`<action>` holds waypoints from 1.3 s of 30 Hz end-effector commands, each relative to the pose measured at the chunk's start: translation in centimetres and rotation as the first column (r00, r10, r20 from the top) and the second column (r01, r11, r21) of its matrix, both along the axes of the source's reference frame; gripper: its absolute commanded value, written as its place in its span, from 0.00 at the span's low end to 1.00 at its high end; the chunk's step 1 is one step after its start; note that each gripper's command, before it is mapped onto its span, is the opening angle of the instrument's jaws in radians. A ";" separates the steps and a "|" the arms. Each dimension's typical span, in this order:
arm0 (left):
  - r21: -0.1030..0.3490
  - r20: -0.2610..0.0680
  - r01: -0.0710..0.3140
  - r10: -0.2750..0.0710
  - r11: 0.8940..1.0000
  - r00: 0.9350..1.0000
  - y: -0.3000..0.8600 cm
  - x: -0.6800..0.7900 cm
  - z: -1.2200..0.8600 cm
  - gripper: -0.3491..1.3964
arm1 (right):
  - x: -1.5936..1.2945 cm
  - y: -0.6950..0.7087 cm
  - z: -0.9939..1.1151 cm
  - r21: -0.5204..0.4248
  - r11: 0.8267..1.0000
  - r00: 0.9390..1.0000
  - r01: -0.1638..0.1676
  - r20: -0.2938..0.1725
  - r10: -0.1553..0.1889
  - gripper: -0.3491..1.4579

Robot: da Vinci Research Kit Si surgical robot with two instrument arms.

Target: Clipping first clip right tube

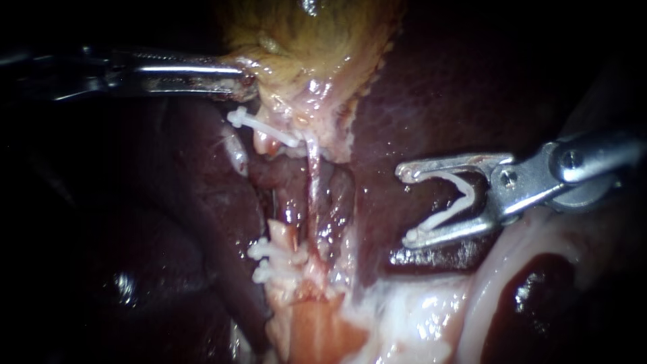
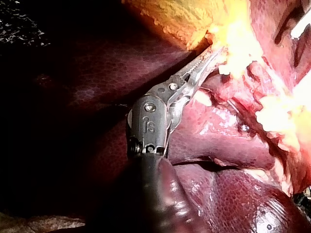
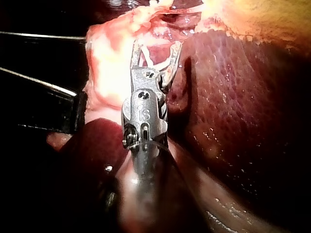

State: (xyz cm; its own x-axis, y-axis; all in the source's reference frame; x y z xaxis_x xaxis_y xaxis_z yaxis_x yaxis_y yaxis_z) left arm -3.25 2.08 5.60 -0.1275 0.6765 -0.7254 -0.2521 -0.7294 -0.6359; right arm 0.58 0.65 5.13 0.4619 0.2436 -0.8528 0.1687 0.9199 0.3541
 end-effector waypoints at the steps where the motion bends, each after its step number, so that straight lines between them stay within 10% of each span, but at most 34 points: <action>1: 0.002 0.000 -0.001 0.001 1.000 1.000 0.00 0.02 -0.01 0.00 | 0.00 0.00 0.00 0.000 1.000 1.000 0.000 0.000 0.000 0.47; 14: 0.033 0.066 0.055 -0.057 0.998 0.996 0.23 0.59 -0.92 0.00 | 0.25 -0.04 0.01 0.014 1.000 1.000 -0.020 0.007 0.020 0.47; 26: 0.029 0.061 0.061 -0.063 0.998 0.996 0.16 0.52 -0.95 0.00 | 1.18 -0.19 0.35 0.165 0.984 0.997 -0.067 -0.038 0.074 0.47; 39: 0.028 0.060 0.062 -0.064 0.998 0.996 0.14 0.50 -0.95 0.00 | 1.51 -0.56 0.26 0.326 0.945 0.989 0.025 -0.148 0.025 0.46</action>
State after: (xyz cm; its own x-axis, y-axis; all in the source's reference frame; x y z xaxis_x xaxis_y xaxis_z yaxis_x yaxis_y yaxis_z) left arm -2.75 2.22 4.65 -0.0404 0.7009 -0.7121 -0.2572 -0.6960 -0.6704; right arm 2.09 0.07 5.37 0.3305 0.5270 -0.7830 0.2504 0.7509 0.6111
